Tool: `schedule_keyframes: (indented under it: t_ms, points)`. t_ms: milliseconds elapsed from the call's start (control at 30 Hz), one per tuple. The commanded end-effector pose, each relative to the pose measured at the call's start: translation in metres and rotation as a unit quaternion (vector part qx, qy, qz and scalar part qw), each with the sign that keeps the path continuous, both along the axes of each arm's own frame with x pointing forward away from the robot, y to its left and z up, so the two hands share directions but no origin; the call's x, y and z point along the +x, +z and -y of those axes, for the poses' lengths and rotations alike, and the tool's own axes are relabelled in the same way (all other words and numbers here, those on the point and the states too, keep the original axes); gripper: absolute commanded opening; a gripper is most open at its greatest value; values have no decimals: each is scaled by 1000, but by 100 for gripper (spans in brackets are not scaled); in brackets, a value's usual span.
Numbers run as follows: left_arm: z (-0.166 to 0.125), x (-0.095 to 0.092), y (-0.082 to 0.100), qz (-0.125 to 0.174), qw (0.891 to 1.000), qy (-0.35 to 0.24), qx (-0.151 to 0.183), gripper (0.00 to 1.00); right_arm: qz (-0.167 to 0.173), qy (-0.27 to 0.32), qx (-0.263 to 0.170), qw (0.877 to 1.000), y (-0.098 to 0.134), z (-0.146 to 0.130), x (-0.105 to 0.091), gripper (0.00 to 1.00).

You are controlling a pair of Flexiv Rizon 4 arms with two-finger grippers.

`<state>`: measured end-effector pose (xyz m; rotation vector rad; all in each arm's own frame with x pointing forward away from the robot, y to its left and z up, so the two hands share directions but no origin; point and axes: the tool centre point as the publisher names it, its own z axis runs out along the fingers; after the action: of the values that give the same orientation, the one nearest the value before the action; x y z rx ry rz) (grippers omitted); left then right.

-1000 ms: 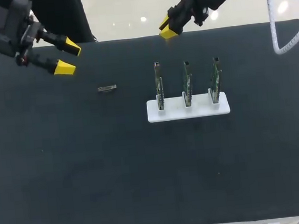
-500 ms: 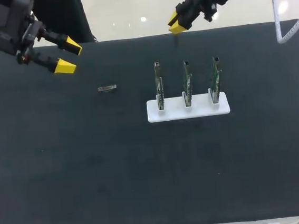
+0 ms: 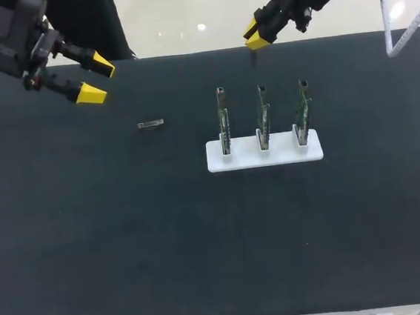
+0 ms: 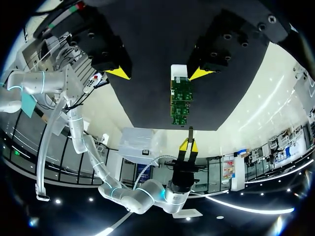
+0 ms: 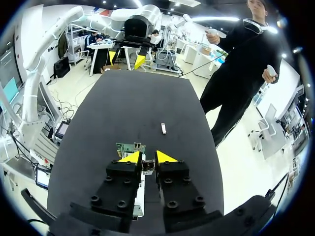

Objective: Pick up the optical module with the left hand, and insert it into the network port with the right hand.

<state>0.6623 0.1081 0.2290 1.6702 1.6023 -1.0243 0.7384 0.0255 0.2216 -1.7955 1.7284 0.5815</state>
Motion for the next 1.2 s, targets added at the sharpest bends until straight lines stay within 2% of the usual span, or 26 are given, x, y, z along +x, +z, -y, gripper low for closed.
schedule_keyframes:
  t_ms: [33,433,867,1200]
  points:
    - [0,1,0,0,1000,0,1,100,3,-6,-1,1000,-4,-4,-3,0]
    - [0,1,0,0,1000,0,1,100,-13,-13,-1,1000,-21,4,-8,0]
    - [0,1,0,0,1000,0,1,100,-22,-13,-4,1000,-30,13,-18,0]
    - [0,1,0,0,1000,0,1,100,-26,-8,1,1000,-37,16,-19,0]
